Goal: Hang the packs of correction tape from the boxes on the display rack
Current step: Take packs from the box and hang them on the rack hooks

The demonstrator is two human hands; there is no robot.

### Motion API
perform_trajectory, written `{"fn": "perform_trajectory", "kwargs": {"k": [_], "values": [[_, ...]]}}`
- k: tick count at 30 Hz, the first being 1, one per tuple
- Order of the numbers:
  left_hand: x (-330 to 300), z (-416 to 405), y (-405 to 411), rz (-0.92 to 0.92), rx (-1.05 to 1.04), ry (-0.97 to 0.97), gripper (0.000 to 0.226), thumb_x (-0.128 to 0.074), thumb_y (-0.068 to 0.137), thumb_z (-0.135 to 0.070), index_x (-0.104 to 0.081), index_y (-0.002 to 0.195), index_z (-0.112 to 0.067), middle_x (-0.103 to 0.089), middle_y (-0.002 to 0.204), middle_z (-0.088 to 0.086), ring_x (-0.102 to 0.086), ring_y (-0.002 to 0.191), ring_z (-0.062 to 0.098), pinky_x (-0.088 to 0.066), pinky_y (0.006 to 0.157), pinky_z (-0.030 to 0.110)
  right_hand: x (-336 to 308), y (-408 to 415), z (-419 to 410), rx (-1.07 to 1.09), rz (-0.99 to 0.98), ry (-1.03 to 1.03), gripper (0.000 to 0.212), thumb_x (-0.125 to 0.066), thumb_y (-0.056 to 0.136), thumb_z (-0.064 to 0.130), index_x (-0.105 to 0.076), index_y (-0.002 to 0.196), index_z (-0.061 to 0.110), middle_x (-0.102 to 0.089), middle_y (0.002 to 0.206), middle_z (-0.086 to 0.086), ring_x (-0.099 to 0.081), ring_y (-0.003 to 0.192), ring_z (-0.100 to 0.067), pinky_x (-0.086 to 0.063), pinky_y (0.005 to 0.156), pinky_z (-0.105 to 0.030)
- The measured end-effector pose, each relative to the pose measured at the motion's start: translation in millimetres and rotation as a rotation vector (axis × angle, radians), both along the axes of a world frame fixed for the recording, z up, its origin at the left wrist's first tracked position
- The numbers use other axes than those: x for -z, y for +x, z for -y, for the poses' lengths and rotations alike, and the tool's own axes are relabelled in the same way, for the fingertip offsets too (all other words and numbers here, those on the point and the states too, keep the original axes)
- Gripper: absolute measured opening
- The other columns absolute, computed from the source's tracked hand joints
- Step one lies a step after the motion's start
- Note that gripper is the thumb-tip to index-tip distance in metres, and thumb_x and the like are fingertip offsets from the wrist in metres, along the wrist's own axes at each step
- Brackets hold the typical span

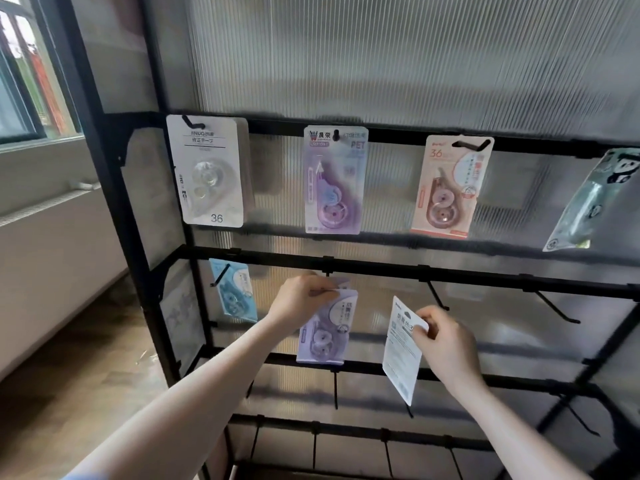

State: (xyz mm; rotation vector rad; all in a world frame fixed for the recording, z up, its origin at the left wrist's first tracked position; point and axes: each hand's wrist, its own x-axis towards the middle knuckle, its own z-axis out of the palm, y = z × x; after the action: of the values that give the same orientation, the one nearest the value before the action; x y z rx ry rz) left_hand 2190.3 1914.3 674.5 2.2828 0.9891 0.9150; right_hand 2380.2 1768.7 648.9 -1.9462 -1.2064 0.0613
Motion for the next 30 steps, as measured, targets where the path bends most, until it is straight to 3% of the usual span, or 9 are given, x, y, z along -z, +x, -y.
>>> {"fn": "perform_trajectory", "kwargs": {"k": [5,10,16,21,30], "values": [[8,-4,-6,-0.045,0.047,0.005,0.024,-0.054,0.093,-0.019,-0.067,0.113,-0.018,-0.06,0.092,0.001,-0.056,0.079,0.015,-0.037,0.062,0.011,2,1,-3,-0.012,-0.011,-0.001,0.008,-0.058,0.083,0.006,-0.059,0.081,0.013,-0.059,0.07,0.012,-0.052,0.063,-0.004,-0.036,0.049,-0.027],[13,-6,-10,-0.064,0.058,-0.006,0.028,-0.048,0.096,-0.014,-0.062,0.12,-0.014,-0.061,0.103,0.008,-0.059,0.091,0.022,-0.043,0.074,0.026,2,-1,-4,-0.037,0.006,-0.019,0.006,-0.056,0.085,0.007,-0.059,0.083,0.012,-0.058,0.072,0.012,-0.053,0.062,-0.003,-0.034,0.046,-0.02],[15,-12,-7,-0.091,0.04,0.031,0.029,-0.046,0.096,-0.016,-0.061,0.12,-0.013,-0.06,0.109,0.004,-0.052,0.086,0.01,-0.036,0.063,0.004,8,-3,-5,-0.047,-0.01,-0.006,0.005,-0.056,0.085,0.006,-0.059,0.083,0.01,-0.062,0.076,0.007,-0.053,0.063,-0.004,-0.039,0.049,-0.016],[16,-22,1,-0.121,0.021,0.068,0.028,-0.044,0.097,-0.016,-0.062,0.119,-0.014,-0.06,0.112,0.006,-0.056,0.093,0.015,-0.037,0.067,0.016,14,-4,-5,-0.056,-0.004,0.013,0.004,-0.057,0.085,0.004,-0.059,0.082,0.007,-0.063,0.082,0.002,-0.052,0.062,-0.001,-0.039,0.048,-0.011],[20,-35,12,-0.142,-0.002,0.091,0.029,-0.04,0.099,-0.02,-0.062,0.118,-0.018,-0.061,0.113,0.003,-0.051,0.087,0.006,-0.034,0.059,0.008,22,-1,-3,-0.051,-0.013,0.014,0.003,-0.057,0.085,0.006,-0.059,0.084,0.007,-0.067,0.085,0.003,-0.055,0.064,-0.002,-0.038,0.043,-0.013]]}}
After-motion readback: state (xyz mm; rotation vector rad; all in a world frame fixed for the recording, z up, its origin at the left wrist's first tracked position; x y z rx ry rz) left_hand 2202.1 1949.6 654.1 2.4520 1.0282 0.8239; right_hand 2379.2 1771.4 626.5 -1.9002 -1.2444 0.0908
